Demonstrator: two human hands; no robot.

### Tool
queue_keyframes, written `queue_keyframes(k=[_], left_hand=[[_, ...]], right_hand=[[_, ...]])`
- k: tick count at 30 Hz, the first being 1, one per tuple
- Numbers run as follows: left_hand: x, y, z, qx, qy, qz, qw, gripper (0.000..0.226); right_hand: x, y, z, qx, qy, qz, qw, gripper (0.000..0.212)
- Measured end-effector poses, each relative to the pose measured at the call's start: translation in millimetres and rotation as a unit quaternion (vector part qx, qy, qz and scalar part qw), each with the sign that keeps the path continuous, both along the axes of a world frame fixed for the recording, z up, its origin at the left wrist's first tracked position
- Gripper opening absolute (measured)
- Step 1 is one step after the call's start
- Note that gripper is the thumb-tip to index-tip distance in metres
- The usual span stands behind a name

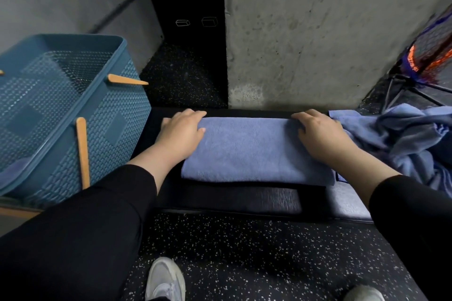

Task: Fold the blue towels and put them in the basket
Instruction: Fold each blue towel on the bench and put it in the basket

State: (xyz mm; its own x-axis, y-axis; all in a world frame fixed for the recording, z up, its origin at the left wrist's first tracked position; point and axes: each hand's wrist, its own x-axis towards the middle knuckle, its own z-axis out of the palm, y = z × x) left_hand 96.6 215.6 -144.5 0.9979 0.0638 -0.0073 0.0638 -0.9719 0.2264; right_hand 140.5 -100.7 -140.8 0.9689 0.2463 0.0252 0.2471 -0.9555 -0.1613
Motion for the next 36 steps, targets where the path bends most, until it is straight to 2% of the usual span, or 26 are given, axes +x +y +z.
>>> queue_keyframes(k=[3, 5, 7, 10, 14, 16, 20, 22, 24, 27, 29, 33, 36], left_hand=[[1.3, 1.4, 6.4, -0.002, 0.036, 0.033, 0.999, 0.046], [1.0, 2.4, 9.0, -0.027, 0.030, 0.056, 0.998, 0.028], [-1.1, 2.8, 13.5, -0.147, -0.007, 0.063, 0.987, 0.007], [-7.2, -3.9, 29.1, -0.339, -0.040, 0.020, 0.940, 0.006], [-13.1, -24.2, 62.1, -0.437, -0.049, -0.061, 0.896, 0.019], [-16.3, -33.1, 77.9, -0.451, -0.056, -0.082, 0.887, 0.023], [-28.4, -45.5, 101.9, -0.423, -0.091, -0.081, 0.898, 0.029], [-35.4, -47.3, 108.4, -0.446, -0.083, -0.054, 0.890, 0.038], [-42.9, -43.7, 109.9, -0.428, -0.043, -0.039, 0.902, 0.042], [-54.2, -31.8, 103.5, -0.330, 0.025, -0.052, 0.942, 0.013], [-60.8, -25.0, 99.2, -0.328, 0.032, -0.048, 0.943, 0.015], [-64.8, -19.9, 114.0, -0.400, -0.036, 0.006, 0.916, 0.009], [-60.3, -16.3, 131.2, -0.400, -0.093, 0.013, 0.912, 0.012]], right_hand=[[-2.0, 3.6, 3.8, -0.010, 0.008, -0.007, 1.000, 0.043], [-5.7, 8.0, 6.3, -0.006, -0.002, 0.003, 1.000, 0.043], [-9.1, 15.7, 12.5, 0.019, -0.015, 0.027, 0.999, 0.044], [-14.4, 37.3, 32.8, 0.099, 0.002, 0.099, 0.990, 0.054], [-27.1, 69.3, 67.7, 0.201, 0.079, 0.163, 0.963, 0.072], [-31.3, 78.1, 80.9, 0.259, 0.127, 0.173, 0.942, 0.064], [-32.4, 77.3, 97.5, 0.322, 0.131, 0.174, 0.921, 0.014], [-33.3, 72.8, 103.8, 0.334, 0.127, 0.161, 0.920, 0.014], [-34.9, 67.2, 110.8, 0.344, 0.105, 0.148, 0.921, 0.013], [-35.4, 58.3, 121.0, 0.384, 0.090, 0.122, 0.911, 0.007], [-38.5, 53.4, 130.9, 0.399, 0.092, 0.113, 0.905, 0.010], [-46.7, 42.0, 153.6, 0.417, 0.118, 0.104, 0.895, 0.010], [-51.0, 34.9, 169.7, 0.398, 0.110, 0.088, 0.907, 0.012]])
